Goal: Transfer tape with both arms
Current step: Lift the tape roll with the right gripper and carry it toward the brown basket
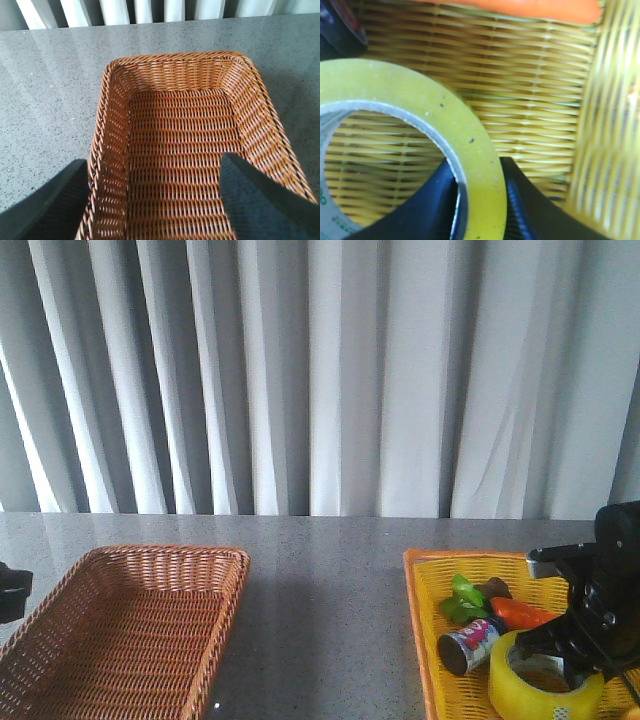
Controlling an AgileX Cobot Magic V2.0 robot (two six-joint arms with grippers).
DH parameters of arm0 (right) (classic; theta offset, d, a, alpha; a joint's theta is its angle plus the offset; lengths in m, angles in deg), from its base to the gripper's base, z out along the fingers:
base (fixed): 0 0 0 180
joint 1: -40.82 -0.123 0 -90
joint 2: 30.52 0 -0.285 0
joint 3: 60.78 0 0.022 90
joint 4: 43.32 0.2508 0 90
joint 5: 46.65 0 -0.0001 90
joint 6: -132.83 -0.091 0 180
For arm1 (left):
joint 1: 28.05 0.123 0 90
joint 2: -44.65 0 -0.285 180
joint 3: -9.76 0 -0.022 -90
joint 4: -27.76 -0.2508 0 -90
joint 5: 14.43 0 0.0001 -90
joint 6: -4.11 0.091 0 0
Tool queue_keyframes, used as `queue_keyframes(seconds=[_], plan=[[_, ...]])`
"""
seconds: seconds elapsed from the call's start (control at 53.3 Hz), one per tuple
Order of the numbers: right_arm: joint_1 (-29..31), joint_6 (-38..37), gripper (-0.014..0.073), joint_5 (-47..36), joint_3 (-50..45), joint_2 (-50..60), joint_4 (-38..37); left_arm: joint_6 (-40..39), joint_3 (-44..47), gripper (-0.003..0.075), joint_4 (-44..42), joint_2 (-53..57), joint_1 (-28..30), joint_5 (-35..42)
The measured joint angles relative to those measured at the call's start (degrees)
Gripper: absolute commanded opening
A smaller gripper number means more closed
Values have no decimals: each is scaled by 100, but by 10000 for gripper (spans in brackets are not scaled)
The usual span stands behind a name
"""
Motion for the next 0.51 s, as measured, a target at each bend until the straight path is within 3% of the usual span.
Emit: queue_keyframes(seconds=[0.262,0.394,0.506], plan=[[0,5,0,461,1009,454,185,0,0,517,0,0,0,0],[-2,152,8,516,1461,820,751,0,0,517,0,0,0,0],[-177,712,24,579,1701,949,1240,0,0,517,0,0,0,11]])
